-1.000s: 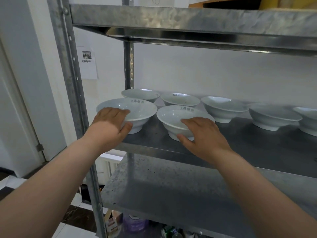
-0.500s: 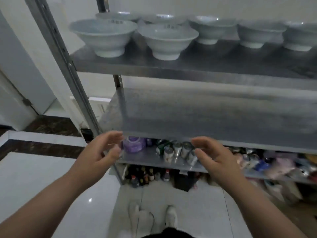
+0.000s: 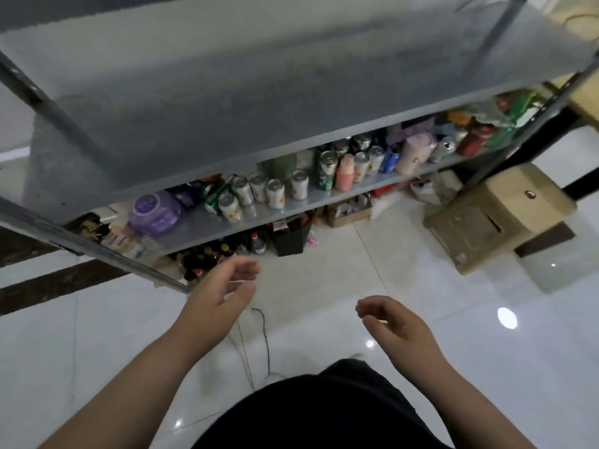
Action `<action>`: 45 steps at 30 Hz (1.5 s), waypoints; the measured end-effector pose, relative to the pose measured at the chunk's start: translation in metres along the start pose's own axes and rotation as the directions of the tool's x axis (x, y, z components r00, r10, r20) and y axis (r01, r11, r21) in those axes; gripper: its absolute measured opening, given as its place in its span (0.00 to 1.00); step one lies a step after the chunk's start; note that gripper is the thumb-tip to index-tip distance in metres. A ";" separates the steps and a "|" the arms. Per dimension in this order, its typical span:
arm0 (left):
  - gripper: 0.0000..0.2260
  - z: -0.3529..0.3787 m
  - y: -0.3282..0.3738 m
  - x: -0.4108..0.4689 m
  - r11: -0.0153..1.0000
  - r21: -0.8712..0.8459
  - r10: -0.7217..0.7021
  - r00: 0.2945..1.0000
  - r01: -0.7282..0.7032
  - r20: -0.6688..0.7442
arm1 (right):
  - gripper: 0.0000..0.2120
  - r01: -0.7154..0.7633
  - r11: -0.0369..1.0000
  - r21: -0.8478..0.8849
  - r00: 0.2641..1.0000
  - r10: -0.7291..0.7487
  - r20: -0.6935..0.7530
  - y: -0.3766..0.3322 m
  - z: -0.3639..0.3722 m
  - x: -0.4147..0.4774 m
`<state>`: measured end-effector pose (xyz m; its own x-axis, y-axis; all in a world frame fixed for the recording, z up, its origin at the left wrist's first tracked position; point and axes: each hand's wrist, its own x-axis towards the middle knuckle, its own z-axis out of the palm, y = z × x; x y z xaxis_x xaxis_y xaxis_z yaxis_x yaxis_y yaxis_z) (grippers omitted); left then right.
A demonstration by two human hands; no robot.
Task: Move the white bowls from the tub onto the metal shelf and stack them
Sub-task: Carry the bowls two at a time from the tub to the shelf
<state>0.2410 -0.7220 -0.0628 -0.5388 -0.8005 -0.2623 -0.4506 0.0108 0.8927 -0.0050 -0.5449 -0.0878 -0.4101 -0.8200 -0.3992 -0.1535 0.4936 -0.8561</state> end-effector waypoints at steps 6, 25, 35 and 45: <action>0.12 0.095 0.041 0.041 0.997 0.072 -0.006 0.985 -0.006 0.172 | 0.10 -0.093 0.987 0.131 0.978 0.115 -0.174 0.044 -0.089 -0.019; 0.13 0.398 0.170 0.172 0.918 0.130 -0.010 0.306 -0.374 0.952 | 0.09 -0.156 0.788 0.595 0.311 0.611 -0.728 0.121 -0.166 -0.133; 0.13 0.507 0.216 0.113 0.756 -0.082 -0.068 -0.203 -0.650 0.977 | 0.09 0.069 0.581 0.811 -0.179 0.807 -0.563 0.102 -0.043 -0.164; 0.13 0.476 0.153 -0.056 0.610 -0.257 -0.298 -0.518 -0.749 0.802 | 0.09 0.357 0.542 0.761 -0.493 0.801 -0.339 0.113 0.067 -0.268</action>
<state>-0.1368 -0.3901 -0.0865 -0.1579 0.8918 -0.4239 0.3119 0.4524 0.8355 0.1474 -0.2889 -0.0994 -0.2261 0.8979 -0.3777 0.4546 -0.2457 -0.8561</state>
